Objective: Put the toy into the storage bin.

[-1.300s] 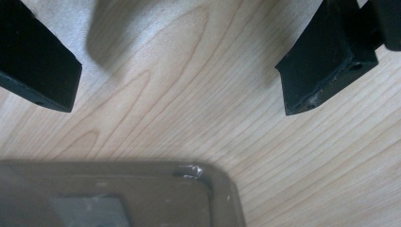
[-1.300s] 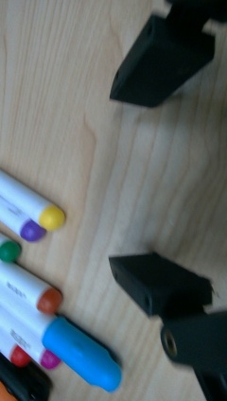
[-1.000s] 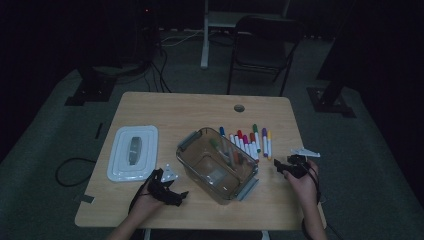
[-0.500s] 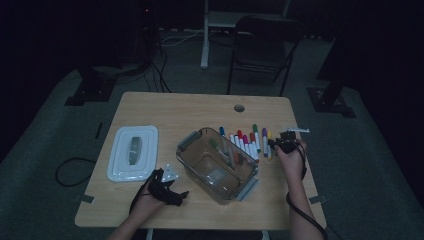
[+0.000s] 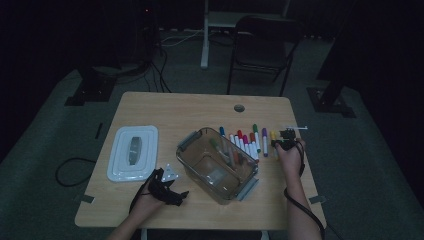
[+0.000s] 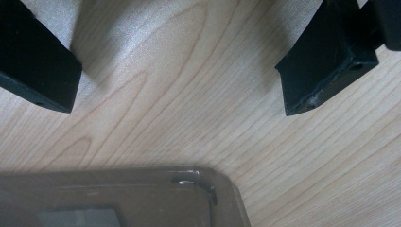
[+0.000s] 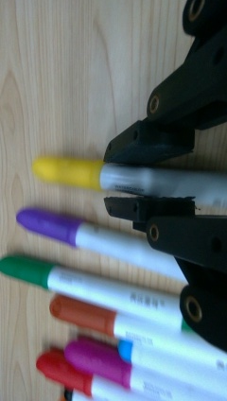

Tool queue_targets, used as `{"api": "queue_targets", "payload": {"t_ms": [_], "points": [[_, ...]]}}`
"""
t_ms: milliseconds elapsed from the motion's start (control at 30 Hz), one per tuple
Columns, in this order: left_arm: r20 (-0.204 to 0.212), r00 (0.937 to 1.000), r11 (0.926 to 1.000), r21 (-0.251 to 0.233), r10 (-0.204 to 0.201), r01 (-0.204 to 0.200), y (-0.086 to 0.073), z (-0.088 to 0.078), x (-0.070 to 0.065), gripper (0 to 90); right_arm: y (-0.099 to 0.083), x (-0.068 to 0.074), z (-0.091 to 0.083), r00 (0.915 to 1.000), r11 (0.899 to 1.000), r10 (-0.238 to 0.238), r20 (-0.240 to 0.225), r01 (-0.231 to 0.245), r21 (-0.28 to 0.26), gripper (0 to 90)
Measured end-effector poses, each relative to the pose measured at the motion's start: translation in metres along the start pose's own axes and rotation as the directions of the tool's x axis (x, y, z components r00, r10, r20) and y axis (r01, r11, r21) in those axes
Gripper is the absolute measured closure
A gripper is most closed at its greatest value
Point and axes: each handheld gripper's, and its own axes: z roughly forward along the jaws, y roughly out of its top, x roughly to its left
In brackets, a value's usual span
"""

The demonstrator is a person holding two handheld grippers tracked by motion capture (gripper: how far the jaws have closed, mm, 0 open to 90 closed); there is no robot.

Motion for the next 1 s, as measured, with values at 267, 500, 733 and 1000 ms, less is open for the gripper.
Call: {"api": "queue_targets", "payload": {"t_ms": [267,500,733,1000], "points": [[-0.001,1.0,1.0,0.0,-0.001,0.001,0.0,0.0,0.0,0.5,0.003,-0.007,-0.011,0.9992,0.999,0.039,0.012,-0.039,0.017,76.9],[-0.001,1.0,1.0,0.0,-0.001,0.001,0.0,0.0,0.0,0.5,0.008,-0.002,-0.034,1.0,1.0,-0.001,-0.009,0.001,-0.004,76.8],[-0.001,1.0,1.0,0.0,-0.001,0.001,0.0,0.0,0.0,0.5,0.017,0.02,-0.063,0.9958,0.997,-0.07,-0.059,0.068,-0.039,76.8],[-0.005,1.0,1.0,0.001,-0.005,0.005,0.0,0.0,-0.001,0.5,0.022,0.057,-0.098,0.9794,0.988,-0.132,-0.153,0.118,-0.096,76.9]]}}
